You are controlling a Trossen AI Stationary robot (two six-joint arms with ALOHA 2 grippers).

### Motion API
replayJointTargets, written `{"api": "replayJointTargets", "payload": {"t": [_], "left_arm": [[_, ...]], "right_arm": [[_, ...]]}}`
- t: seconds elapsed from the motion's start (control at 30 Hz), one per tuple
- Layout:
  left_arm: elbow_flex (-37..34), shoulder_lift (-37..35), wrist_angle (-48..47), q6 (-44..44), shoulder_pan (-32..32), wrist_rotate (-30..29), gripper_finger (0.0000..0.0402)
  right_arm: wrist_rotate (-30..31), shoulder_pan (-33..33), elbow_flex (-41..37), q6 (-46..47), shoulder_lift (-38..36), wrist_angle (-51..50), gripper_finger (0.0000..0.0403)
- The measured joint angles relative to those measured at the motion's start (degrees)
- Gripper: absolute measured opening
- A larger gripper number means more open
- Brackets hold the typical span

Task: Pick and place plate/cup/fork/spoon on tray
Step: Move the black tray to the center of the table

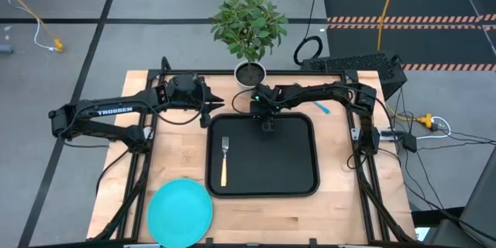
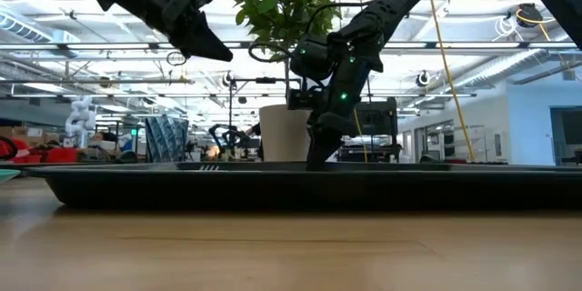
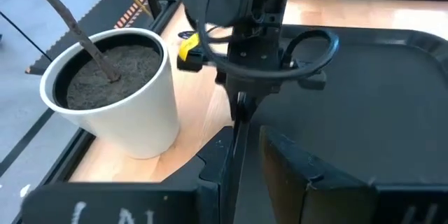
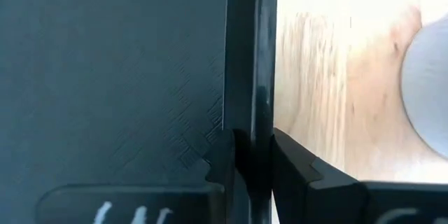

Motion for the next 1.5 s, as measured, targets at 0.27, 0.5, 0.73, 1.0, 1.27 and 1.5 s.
{"api": "replayJointTargets", "payload": {"t": [0.27,0.5,0.73,1.0,1.27,1.5], "left_arm": [[0.00,0.00,-0.47,0.68,-0.13,-0.04,0.0076],[0.00,0.00,-0.28,1.19,-0.09,-0.07,0.0076],[-0.02,0.01,0.58,1.95,-0.06,-0.07,0.0076],[-0.02,0.02,1.16,2.03,-0.06,-0.09,0.0076],[-0.02,0.02,1.16,1.98,-0.06,-0.07,0.0076],[-0.07,0.02,1.12,1.92,-0.05,-0.07,0.0076]], "right_arm": [[0.00,-0.58,0.01,1.44,0.80,3.64,0.0048],[-0.02,-0.63,0.01,1.18,0.80,3.85,0.0052],[0.02,-0.63,0.01,-0.96,0.82,5.03,0.0059],[0.50,-0.63,0.01,-0.01,0.84,5.81,0.0074],[2.91,-0.18,0.01,2.53,0.78,2.68,0.0119],[4.35,1.40,0.01,0.94,-2.02,1.80,0.0146]]}}
